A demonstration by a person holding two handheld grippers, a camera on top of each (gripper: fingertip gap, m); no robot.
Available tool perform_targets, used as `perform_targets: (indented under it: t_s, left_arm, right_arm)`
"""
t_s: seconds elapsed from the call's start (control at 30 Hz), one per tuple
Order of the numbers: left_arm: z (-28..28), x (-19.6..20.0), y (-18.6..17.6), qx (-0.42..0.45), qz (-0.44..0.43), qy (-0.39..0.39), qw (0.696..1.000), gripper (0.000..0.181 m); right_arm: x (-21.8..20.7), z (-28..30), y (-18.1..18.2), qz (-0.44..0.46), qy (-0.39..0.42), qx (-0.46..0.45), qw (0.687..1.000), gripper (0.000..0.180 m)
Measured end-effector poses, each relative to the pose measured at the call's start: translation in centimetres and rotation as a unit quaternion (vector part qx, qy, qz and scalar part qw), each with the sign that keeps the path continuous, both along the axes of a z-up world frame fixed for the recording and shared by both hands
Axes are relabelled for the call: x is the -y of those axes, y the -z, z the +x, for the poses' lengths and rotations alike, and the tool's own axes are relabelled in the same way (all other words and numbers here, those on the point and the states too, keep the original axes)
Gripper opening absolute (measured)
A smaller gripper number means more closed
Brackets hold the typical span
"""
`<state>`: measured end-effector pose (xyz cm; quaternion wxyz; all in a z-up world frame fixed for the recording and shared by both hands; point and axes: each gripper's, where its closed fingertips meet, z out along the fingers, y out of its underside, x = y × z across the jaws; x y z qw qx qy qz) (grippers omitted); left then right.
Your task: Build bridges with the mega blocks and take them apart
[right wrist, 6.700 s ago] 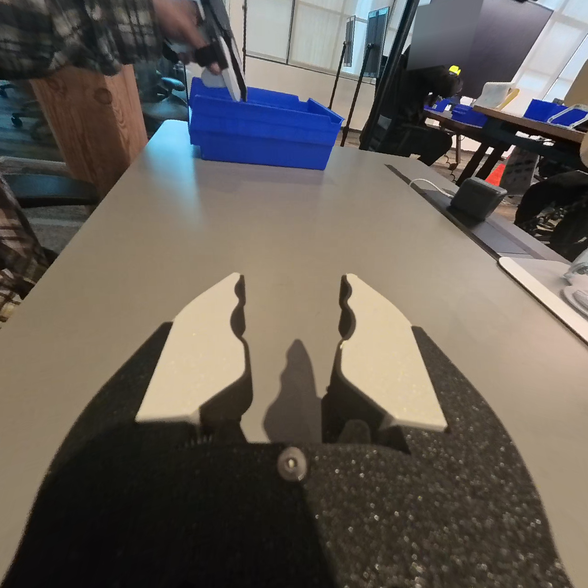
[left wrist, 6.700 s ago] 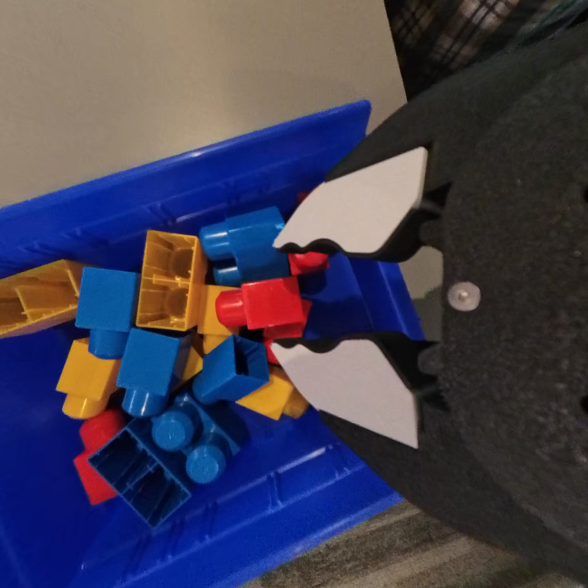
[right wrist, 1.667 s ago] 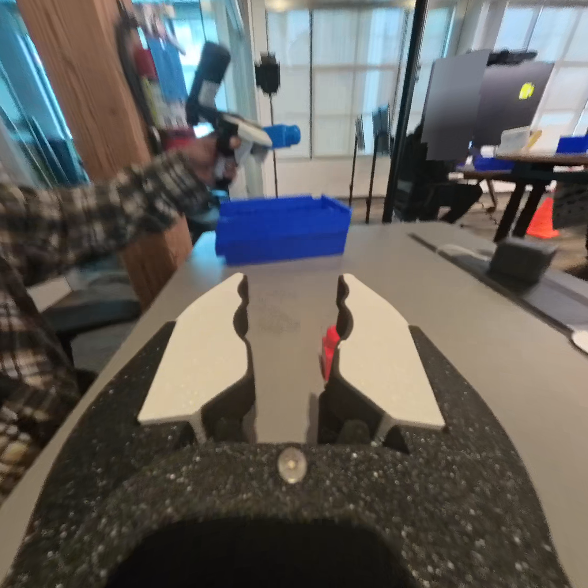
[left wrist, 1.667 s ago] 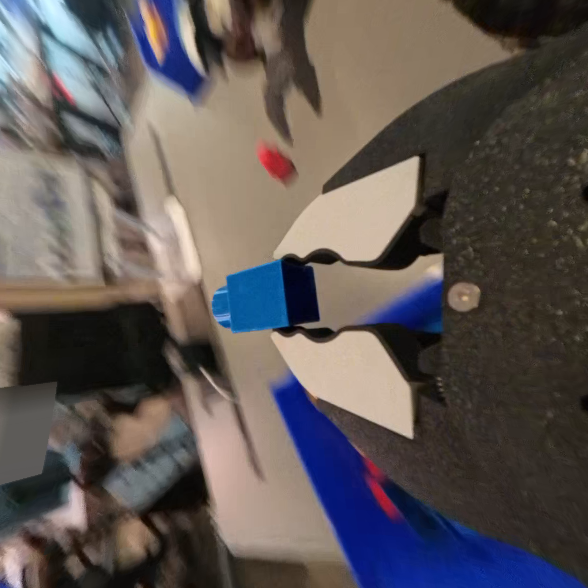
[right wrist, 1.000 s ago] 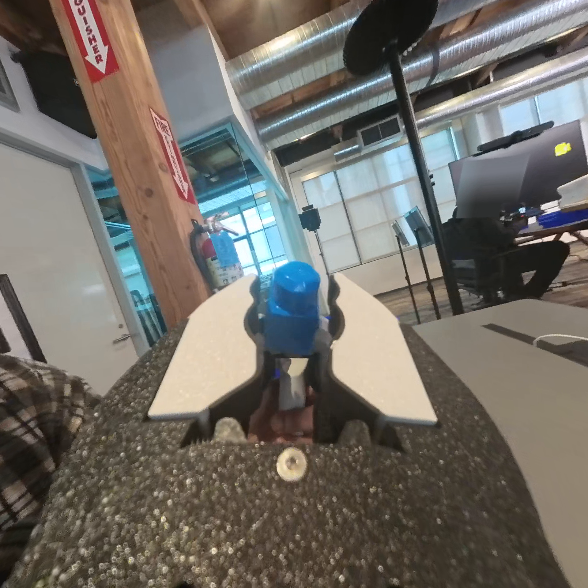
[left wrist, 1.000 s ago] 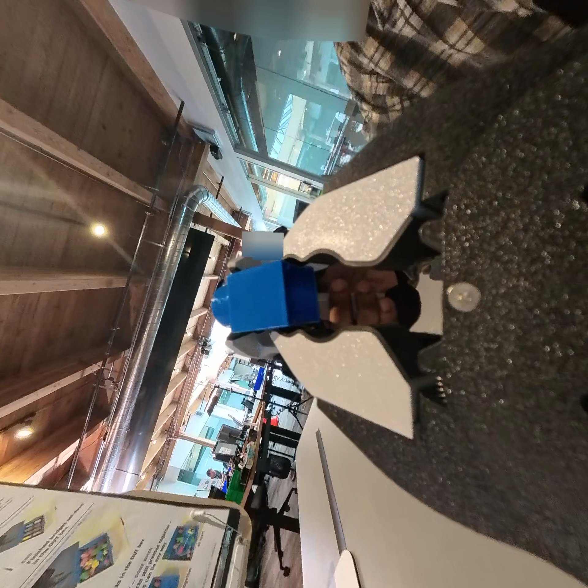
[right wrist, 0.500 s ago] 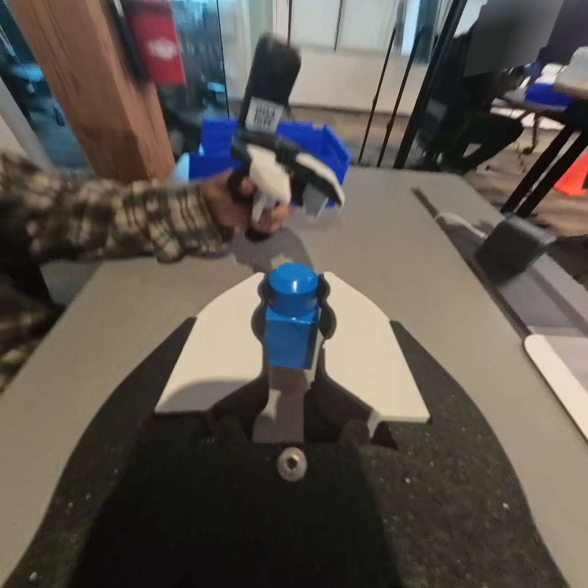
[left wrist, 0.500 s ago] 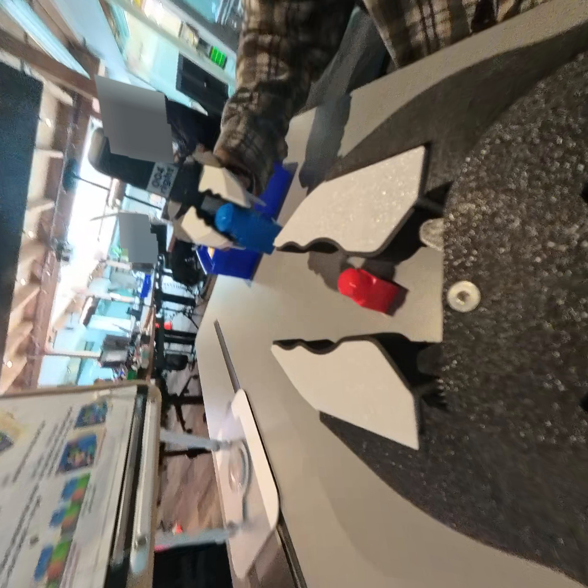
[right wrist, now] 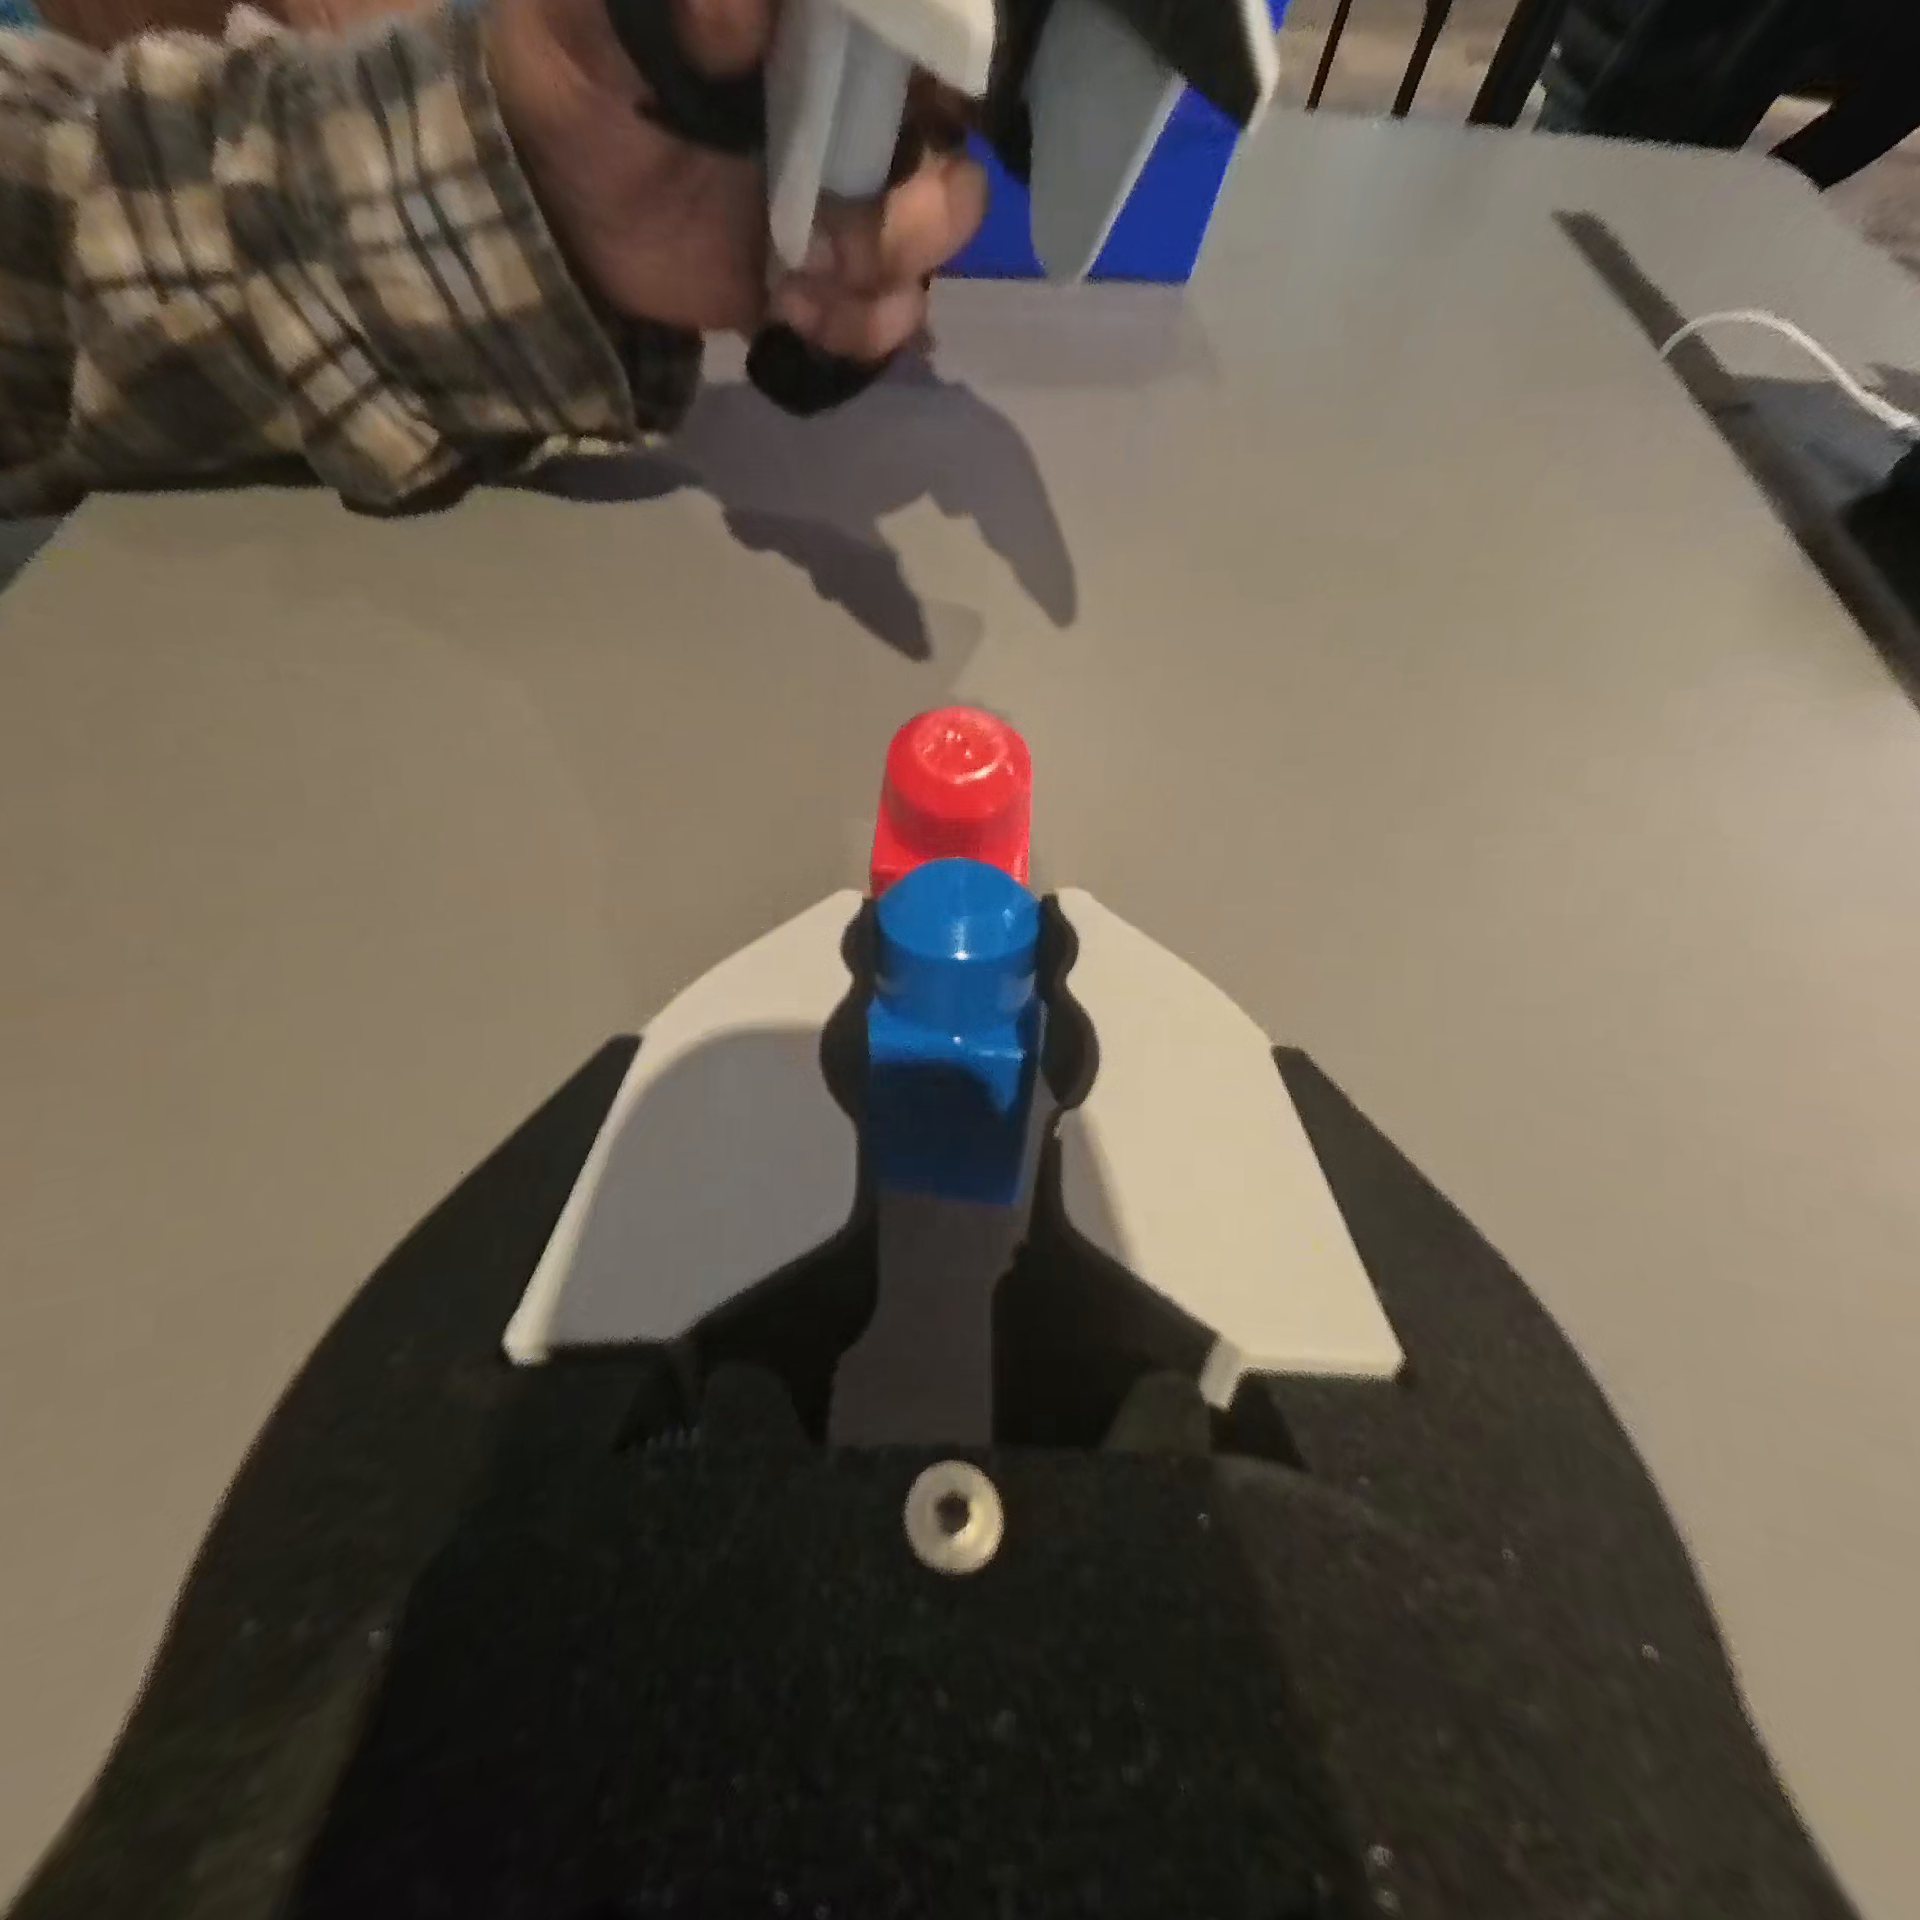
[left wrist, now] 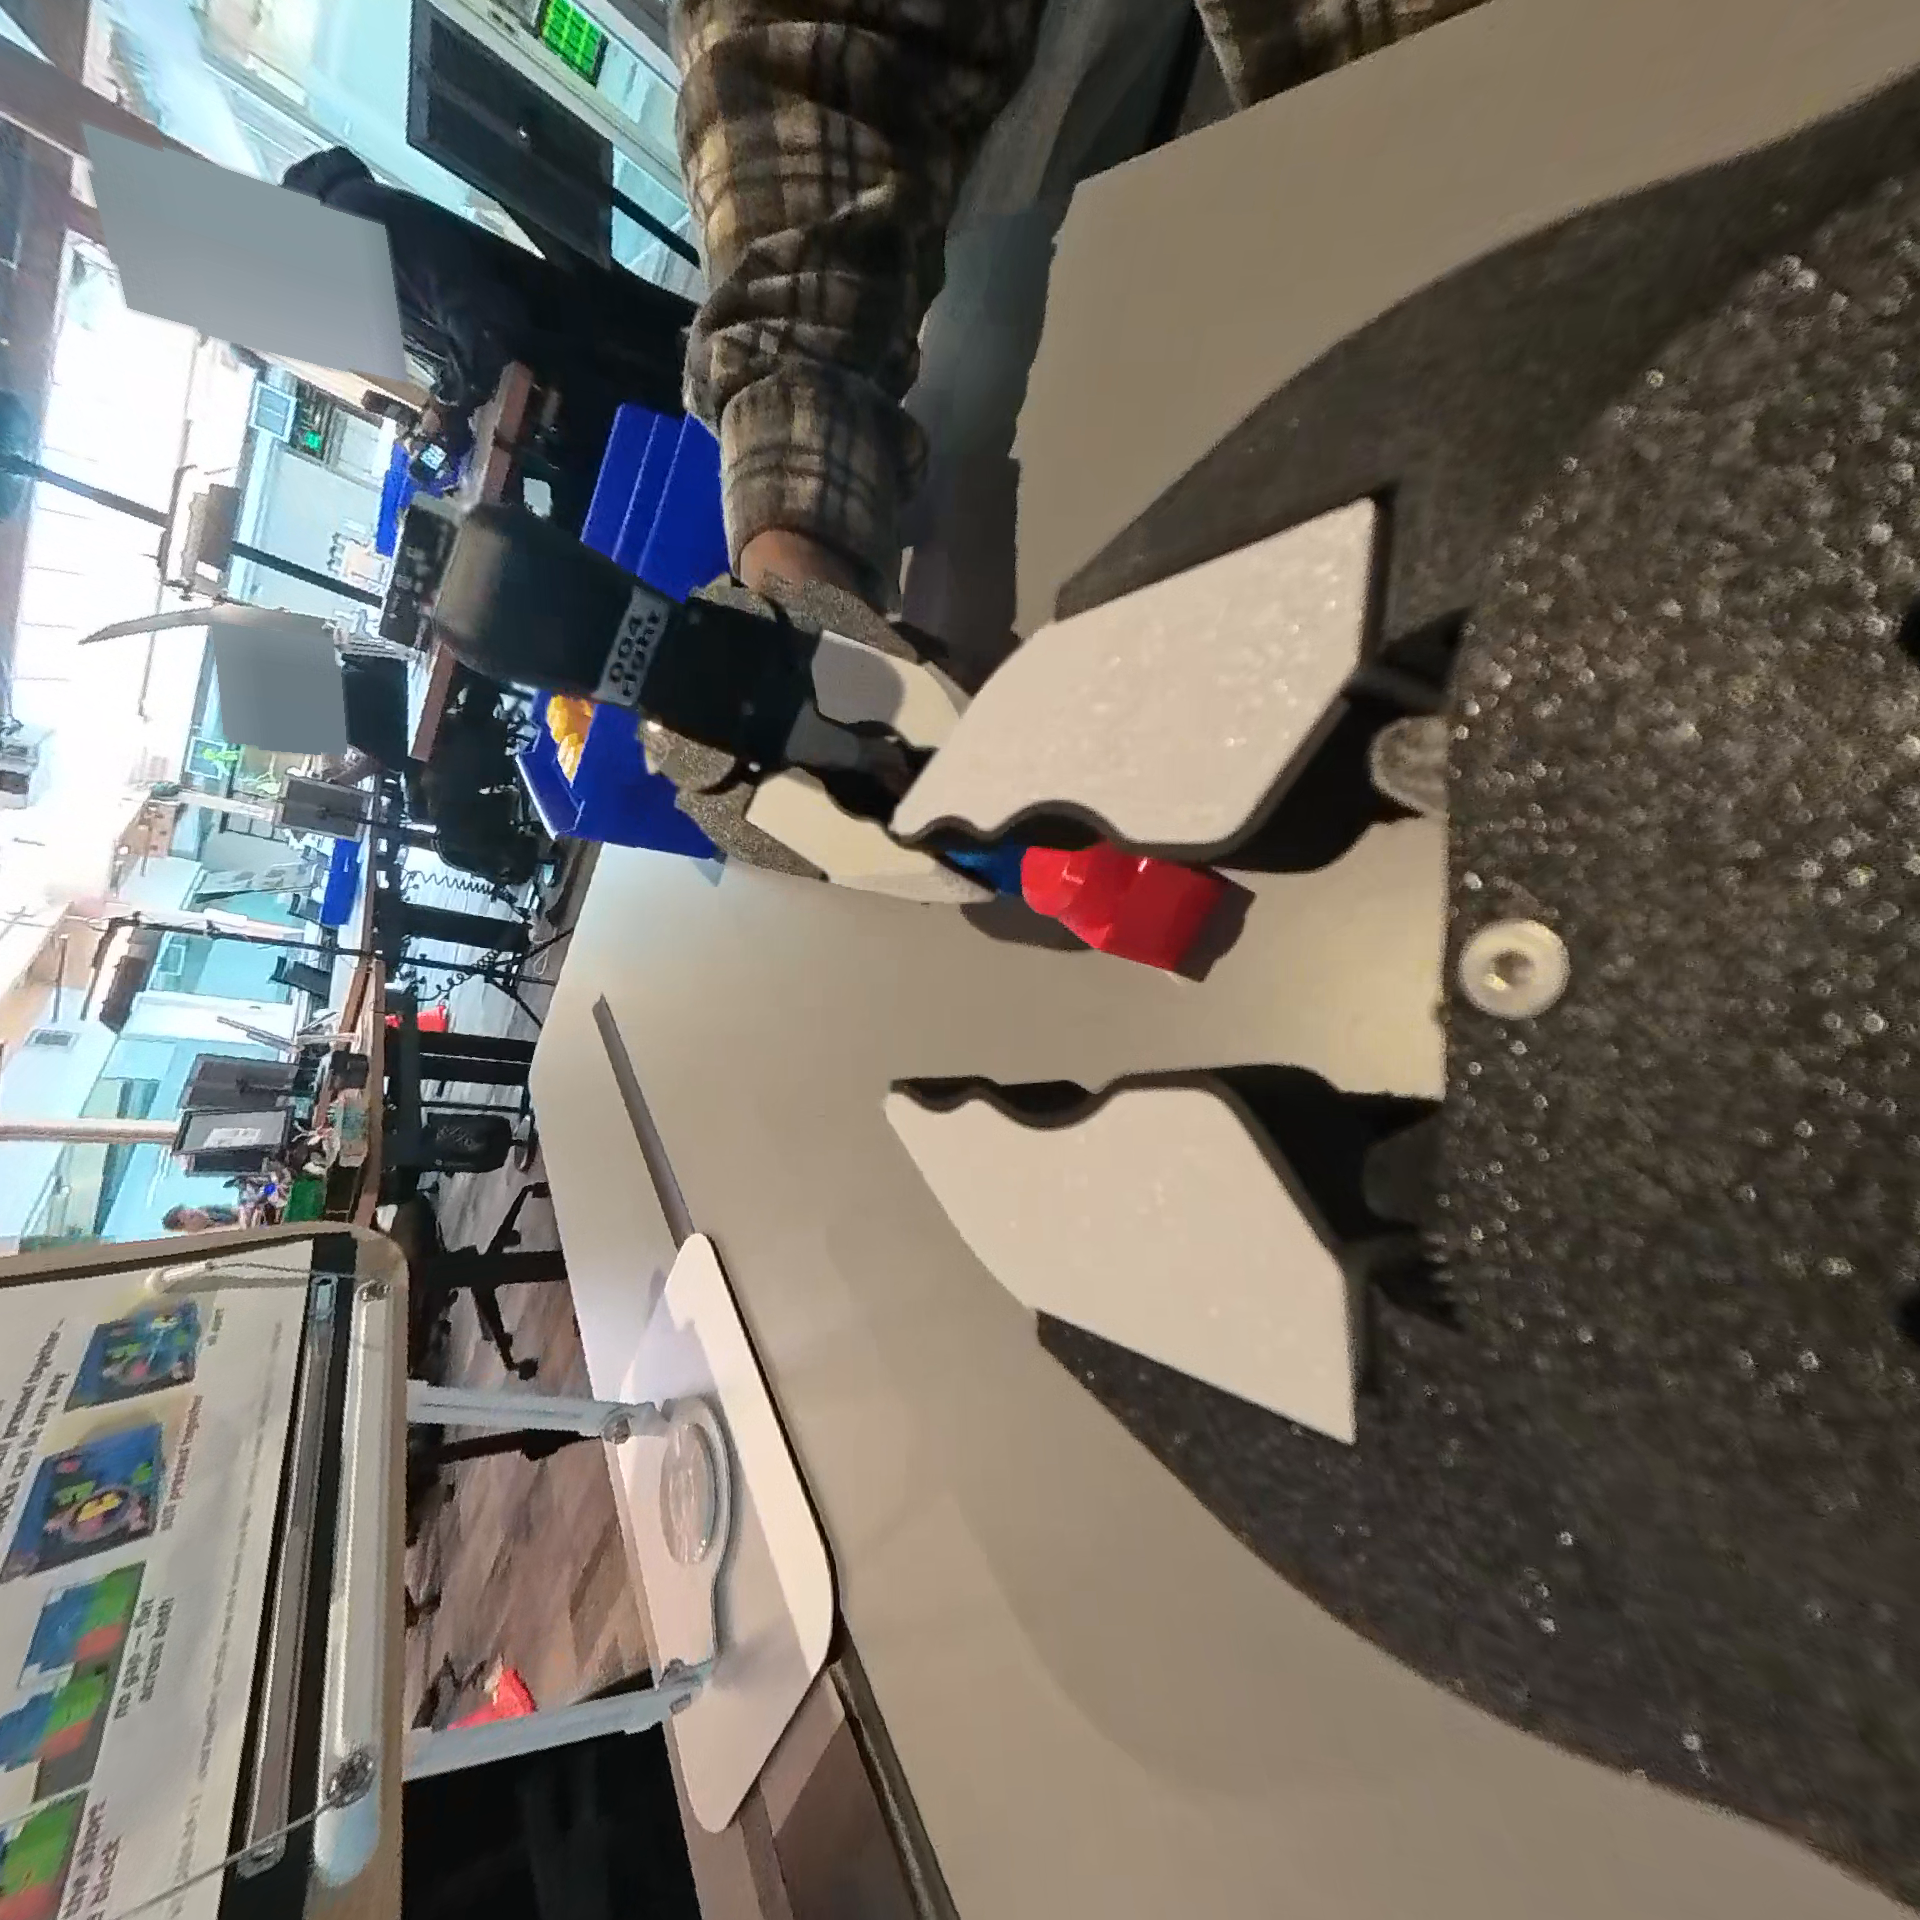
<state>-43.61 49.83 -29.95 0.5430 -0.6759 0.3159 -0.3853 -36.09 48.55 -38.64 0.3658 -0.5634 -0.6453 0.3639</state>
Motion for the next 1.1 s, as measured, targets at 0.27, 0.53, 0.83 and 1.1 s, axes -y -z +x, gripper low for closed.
perform_targets:
  t_s: [0.27,0.53,0.83,1.1]
  left_arm:
    - [0.0,-0.1,0.2,-0.002,-0.003,-0.001,1.0,0.038]
    - [0.2,0.0,0.5,-0.015,-0.002,0.0,1.0,0.037]
    - [0.0,-0.1,0.2,-0.011,0.001,-0.002,1.0,0.037]
    - [-0.4,-0.3,0.2,-0.002,-0.009,-0.01,1.0,0.037]
  right_arm:
    - [-0.1,1.2,1.0,-0.008,-0.003,0.034,0.999,0.032]
    - [0.0,2.0,1.2,0.002,0.003,0.079,0.997,0.054]
    - [-0.7,2.7,-0.4,-0.002,0.03,0.154,0.988,0.049]
    - [-2.7,3.0,-3.7,-0.012,0.069,0.207,0.976,0.045]
